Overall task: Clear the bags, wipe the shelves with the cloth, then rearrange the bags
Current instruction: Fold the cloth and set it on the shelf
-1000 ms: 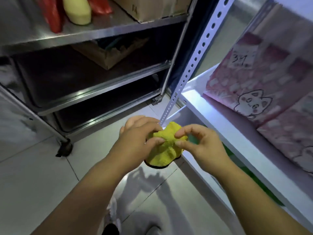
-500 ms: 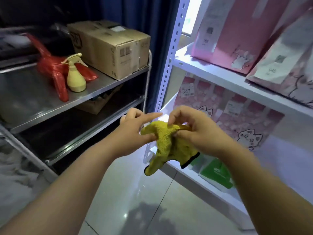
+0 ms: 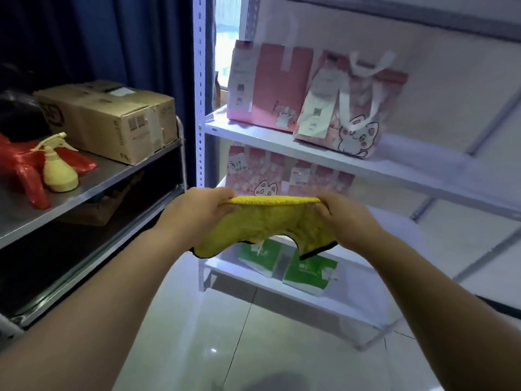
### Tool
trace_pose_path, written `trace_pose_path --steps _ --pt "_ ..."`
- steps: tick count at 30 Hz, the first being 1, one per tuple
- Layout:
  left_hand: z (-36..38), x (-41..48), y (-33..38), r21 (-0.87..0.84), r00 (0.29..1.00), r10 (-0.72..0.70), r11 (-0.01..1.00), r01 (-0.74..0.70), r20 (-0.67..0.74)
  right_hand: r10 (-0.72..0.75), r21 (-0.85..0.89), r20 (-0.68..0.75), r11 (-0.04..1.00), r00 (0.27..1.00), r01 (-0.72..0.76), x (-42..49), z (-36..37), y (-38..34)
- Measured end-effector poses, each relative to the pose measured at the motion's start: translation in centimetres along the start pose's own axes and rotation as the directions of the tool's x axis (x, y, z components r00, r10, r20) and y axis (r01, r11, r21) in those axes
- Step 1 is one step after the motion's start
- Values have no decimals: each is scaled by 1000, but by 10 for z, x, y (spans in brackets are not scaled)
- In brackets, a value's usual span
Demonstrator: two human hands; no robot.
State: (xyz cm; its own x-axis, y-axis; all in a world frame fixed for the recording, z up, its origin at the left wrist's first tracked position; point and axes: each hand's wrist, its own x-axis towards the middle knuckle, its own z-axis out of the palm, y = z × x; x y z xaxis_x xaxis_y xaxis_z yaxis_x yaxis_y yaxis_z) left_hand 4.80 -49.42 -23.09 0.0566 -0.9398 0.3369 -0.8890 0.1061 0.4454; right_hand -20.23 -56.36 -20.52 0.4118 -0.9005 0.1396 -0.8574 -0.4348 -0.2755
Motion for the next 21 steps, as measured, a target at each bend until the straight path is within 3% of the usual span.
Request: trace_pose_path --steps 5,9,16,21 --pt "-3 -1 53 117 999 20 993 -25 47 99 32 -119 995 988 -96 -41 -39 50" --pt "4 -10 88 -15 992 -34 999 36 125 108 52 -51 993 993 -105 -79 -75 95" --pt "25 -24 141 -100 986 -32 994 49 165 76 343 84 934 994 -100 -149 -112 163" --pt "31 -29 171 -63 992 -15 998 23 123 204 457 -70 877 976 -150 -170 -114 197"
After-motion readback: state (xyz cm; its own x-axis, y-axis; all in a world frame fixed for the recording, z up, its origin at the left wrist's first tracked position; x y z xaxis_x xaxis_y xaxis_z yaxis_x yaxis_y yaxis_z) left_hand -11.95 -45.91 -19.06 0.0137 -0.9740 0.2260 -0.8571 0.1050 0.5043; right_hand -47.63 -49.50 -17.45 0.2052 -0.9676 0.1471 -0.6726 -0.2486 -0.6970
